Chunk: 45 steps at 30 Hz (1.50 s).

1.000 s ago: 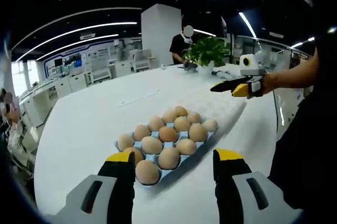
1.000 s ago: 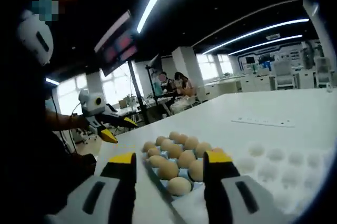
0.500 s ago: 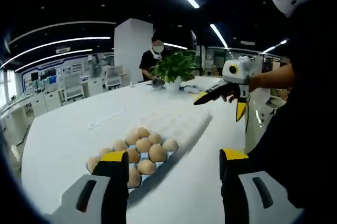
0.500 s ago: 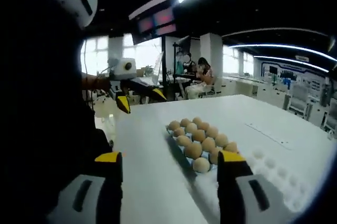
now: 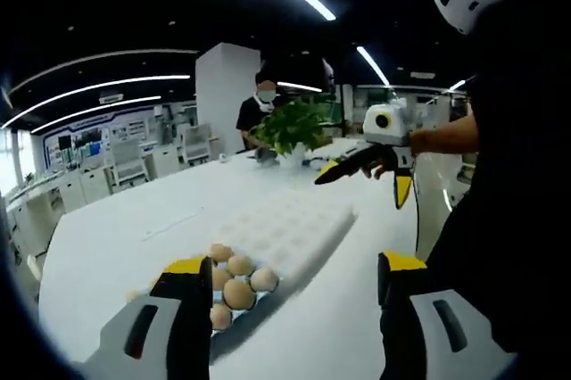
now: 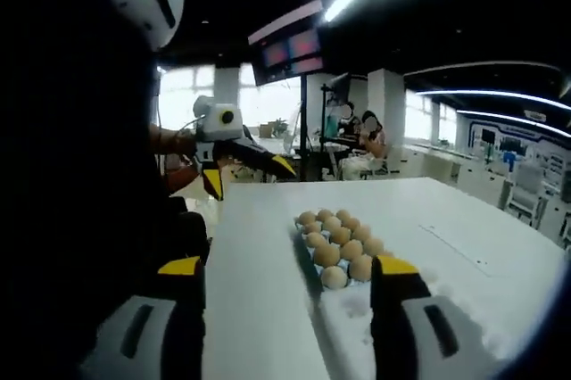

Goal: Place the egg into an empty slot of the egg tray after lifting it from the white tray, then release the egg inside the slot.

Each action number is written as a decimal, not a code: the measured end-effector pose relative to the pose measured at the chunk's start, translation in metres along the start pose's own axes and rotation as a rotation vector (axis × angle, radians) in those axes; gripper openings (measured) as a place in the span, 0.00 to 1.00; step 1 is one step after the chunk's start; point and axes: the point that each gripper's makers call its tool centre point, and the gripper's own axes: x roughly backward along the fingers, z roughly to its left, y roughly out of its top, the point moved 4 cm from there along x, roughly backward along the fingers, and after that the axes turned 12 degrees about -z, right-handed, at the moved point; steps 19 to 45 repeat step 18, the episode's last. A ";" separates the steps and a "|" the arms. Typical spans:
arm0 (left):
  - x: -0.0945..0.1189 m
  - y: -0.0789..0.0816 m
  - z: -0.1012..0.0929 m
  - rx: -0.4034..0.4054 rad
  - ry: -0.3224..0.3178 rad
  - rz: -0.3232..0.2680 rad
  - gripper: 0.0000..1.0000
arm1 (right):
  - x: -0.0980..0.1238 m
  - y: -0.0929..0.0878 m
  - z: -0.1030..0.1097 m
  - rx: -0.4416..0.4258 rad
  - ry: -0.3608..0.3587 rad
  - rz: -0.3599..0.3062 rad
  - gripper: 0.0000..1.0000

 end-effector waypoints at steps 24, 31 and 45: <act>-0.020 -0.003 -0.029 -0.041 -0.095 -0.029 0.77 | 0.038 -0.009 -0.001 0.037 0.037 0.042 0.76; -0.020 -0.003 -0.029 -0.041 -0.095 -0.029 0.77 | 0.038 -0.009 -0.001 0.037 0.037 0.042 0.76; -0.020 -0.003 -0.029 -0.041 -0.095 -0.029 0.77 | 0.038 -0.009 -0.001 0.037 0.037 0.042 0.76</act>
